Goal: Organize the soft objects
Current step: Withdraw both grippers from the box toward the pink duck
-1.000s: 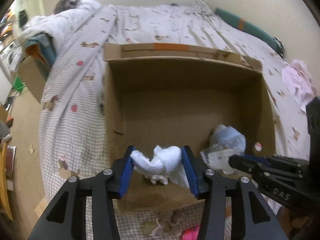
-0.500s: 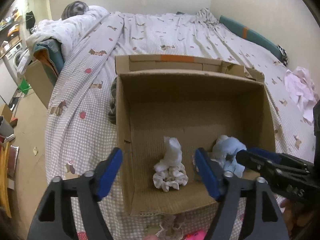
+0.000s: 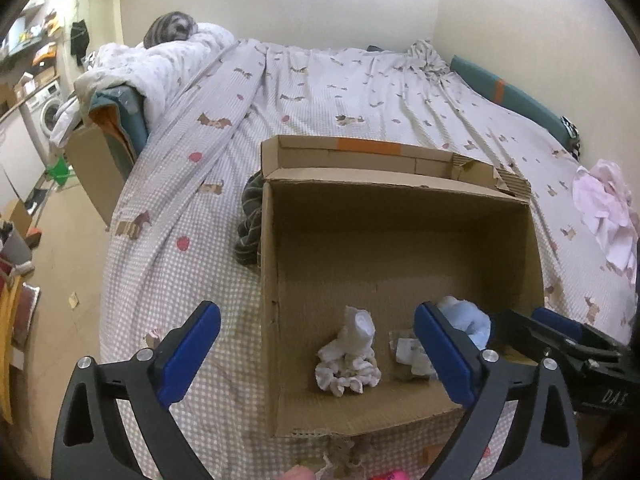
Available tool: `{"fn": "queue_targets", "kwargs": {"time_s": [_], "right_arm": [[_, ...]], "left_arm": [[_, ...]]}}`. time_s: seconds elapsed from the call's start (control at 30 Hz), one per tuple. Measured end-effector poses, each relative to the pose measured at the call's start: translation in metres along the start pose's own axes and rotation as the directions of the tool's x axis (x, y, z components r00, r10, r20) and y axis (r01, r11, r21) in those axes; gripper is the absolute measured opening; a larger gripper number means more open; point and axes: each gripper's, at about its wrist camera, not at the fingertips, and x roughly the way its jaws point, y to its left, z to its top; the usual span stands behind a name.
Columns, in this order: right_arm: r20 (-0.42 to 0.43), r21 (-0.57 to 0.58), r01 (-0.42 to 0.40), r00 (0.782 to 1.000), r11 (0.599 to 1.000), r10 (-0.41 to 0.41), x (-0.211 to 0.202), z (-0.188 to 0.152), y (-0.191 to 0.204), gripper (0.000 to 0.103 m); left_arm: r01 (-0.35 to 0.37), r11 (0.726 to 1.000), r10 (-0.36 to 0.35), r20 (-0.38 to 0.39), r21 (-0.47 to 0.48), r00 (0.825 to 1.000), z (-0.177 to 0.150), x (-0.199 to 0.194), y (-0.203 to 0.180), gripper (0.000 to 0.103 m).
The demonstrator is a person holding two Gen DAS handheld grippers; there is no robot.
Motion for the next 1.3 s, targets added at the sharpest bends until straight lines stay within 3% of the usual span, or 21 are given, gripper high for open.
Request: {"fn": "queue_targets", "kwargs": {"time_s": [0.2, 0.43, 0.63, 1.07, 1.3], "right_arm": [[0.05, -0.075, 0.068, 0.997, 0.995, -0.064, -0.012, -0.004, 0.012, 0.103], [-0.012, -0.034, 0.034, 0.999, 0.999, -0.034, -0.015, -0.014, 0.008, 0.103], [0.002, -0.041, 0.059, 0.998, 0.997, -0.059, -0.026, -0.02, 0.008, 0.103], [-0.054, -0.05, 0.088, 0.994, 0.995, -0.09, -0.037, -0.052, 0.013, 0.103], [-0.016, -0.008, 0.139, 0.99, 0.99, -0.139, -0.055, -0.067, 0.007, 0.103]], "left_arm": [[-0.002, 1.0, 0.002, 0.003, 0.013, 1.0, -0.003, -0.004, -0.002, 0.097], [-0.019, 1.0, 0.019, 0.005, 0.019, 1.0, -0.009, -0.014, -0.001, 0.097], [-0.032, 0.999, 0.033, -0.007, 0.018, 0.999, -0.017, -0.024, 0.003, 0.097], [-0.057, 0.998, 0.058, -0.029, 0.023, 0.998, -0.049, -0.044, 0.005, 0.097], [-0.073, 0.997, 0.075, -0.052, 0.027, 0.996, -0.062, -0.047, 0.008, 0.098]]}}
